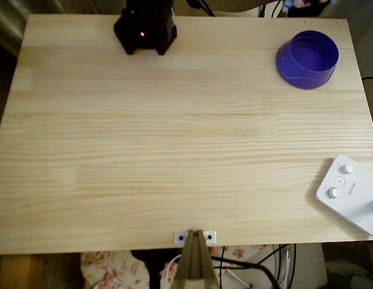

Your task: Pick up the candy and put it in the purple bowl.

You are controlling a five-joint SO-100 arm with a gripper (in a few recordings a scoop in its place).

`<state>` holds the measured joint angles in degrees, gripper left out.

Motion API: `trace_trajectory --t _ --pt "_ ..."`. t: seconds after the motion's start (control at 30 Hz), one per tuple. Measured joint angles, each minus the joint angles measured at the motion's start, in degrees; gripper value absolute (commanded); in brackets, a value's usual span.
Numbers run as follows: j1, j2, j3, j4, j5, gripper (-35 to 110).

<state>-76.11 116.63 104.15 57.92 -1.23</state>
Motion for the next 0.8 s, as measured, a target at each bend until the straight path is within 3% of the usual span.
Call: trace_trajectory --t 0.8 --pt "-2.9 -23.82 -22.76 -5.71 -0.09 3"
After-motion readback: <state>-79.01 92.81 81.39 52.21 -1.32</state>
